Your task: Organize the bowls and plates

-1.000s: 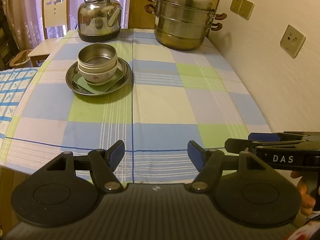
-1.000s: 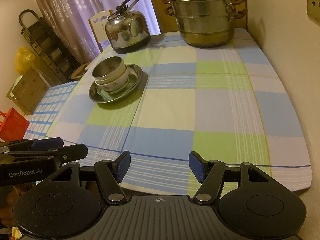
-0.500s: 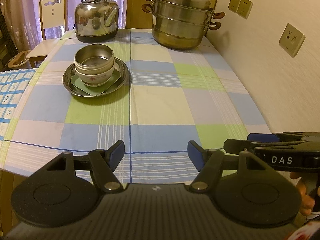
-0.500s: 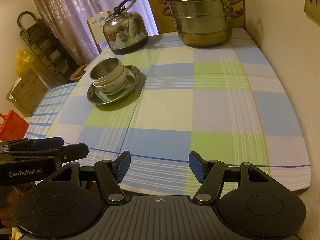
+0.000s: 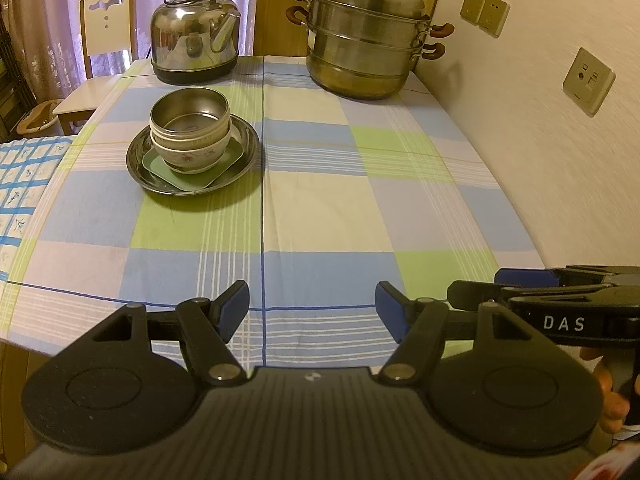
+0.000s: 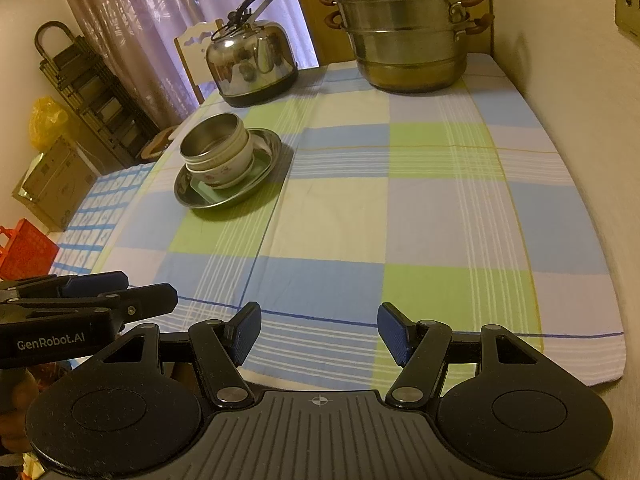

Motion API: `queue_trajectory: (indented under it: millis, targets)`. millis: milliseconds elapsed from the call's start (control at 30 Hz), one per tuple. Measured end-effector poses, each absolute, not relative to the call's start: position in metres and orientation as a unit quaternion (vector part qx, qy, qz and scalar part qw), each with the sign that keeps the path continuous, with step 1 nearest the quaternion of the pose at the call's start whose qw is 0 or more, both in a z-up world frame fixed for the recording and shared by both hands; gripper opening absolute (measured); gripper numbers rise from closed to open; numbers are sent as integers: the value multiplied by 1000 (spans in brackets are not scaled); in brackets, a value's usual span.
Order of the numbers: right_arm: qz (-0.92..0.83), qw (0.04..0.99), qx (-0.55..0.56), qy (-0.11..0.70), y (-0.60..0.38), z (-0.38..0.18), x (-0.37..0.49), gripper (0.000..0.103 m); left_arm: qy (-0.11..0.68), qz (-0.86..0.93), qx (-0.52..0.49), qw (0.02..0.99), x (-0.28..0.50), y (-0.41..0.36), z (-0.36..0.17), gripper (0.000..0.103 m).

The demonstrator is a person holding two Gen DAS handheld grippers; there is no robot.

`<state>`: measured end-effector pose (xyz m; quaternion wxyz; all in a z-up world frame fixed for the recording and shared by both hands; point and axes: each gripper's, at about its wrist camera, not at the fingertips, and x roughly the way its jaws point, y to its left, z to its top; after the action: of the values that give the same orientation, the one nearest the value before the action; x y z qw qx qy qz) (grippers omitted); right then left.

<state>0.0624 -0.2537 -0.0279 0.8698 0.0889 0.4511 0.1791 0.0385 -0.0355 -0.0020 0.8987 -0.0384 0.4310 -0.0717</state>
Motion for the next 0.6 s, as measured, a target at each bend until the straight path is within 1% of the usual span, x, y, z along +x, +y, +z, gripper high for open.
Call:
queue_trajectory:
  millis: [600]
  targets:
    - [179, 869, 89, 453, -253, -29, 64, 65, 432, -71, -38, 898, 41, -34, -2, 68]
